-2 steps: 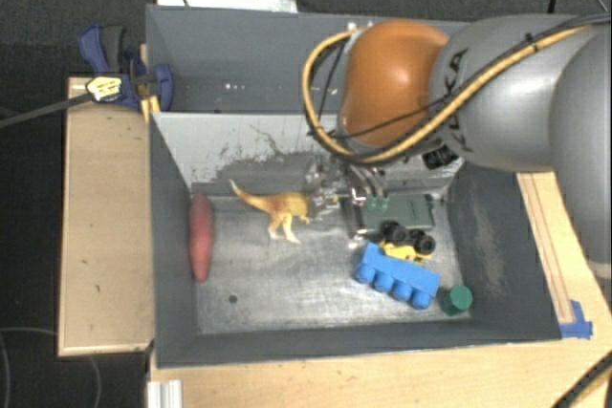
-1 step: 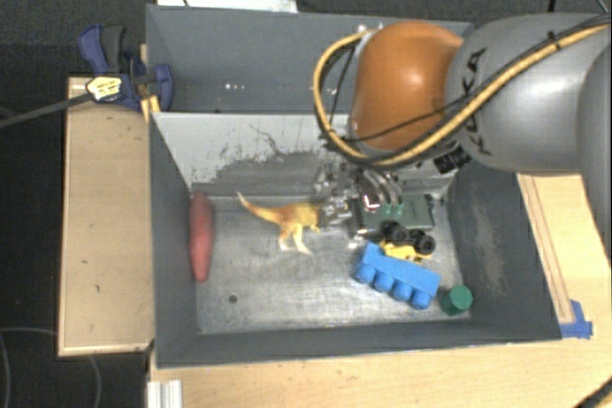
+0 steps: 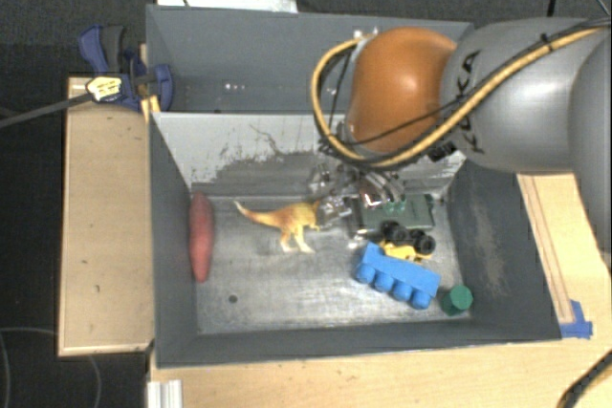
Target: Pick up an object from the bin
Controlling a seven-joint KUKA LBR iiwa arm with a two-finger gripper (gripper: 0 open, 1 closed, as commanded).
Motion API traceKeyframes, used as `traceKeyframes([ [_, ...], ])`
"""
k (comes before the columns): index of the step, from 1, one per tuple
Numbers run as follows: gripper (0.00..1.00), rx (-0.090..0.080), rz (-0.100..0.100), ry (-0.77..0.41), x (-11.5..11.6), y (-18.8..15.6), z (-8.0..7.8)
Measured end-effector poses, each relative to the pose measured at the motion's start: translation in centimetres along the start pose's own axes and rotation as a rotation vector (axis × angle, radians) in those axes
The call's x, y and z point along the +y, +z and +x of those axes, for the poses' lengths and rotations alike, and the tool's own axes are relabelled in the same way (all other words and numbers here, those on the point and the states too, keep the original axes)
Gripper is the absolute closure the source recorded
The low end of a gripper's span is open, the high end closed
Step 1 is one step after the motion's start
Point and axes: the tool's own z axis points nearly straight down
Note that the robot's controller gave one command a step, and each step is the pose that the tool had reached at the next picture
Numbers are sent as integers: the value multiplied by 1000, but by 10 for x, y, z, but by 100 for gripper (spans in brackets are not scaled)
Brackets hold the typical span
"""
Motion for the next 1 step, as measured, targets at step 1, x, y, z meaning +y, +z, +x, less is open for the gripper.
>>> traceKeyframes([
  [1,100,23,-3,-51,-7,-22,8],
])
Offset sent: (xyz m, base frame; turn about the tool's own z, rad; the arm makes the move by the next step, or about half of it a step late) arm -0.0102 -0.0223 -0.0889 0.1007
